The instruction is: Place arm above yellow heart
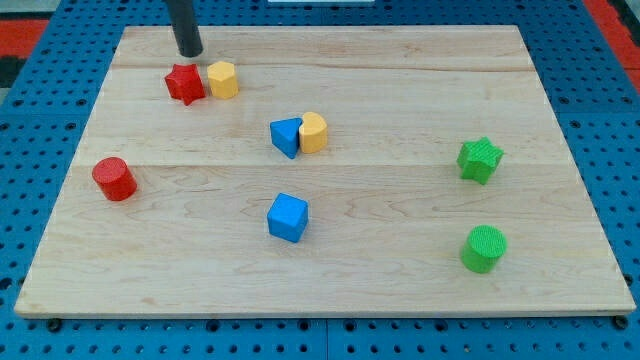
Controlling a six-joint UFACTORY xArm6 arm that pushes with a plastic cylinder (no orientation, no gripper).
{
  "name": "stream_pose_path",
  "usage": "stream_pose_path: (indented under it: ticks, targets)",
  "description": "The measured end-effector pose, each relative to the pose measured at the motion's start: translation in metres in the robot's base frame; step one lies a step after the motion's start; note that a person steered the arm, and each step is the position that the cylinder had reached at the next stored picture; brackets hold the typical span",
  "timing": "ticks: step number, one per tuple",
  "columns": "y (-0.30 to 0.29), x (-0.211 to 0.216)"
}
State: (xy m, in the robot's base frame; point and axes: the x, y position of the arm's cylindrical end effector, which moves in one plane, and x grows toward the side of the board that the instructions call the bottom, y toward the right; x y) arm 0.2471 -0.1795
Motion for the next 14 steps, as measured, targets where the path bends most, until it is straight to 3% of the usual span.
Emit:
stream_pose_path:
  ticks: [1, 3, 4, 5, 6, 12, 13, 14]
  targets:
    - [0.045, 0.011]
    - [0.191, 0.031]
    - [0.245, 0.011]
    - [0.253, -0.029]
    - [0.221, -0.054]
    - [0.035, -0.055]
    - [0.032, -0.054]
    - [0.107, -0.053]
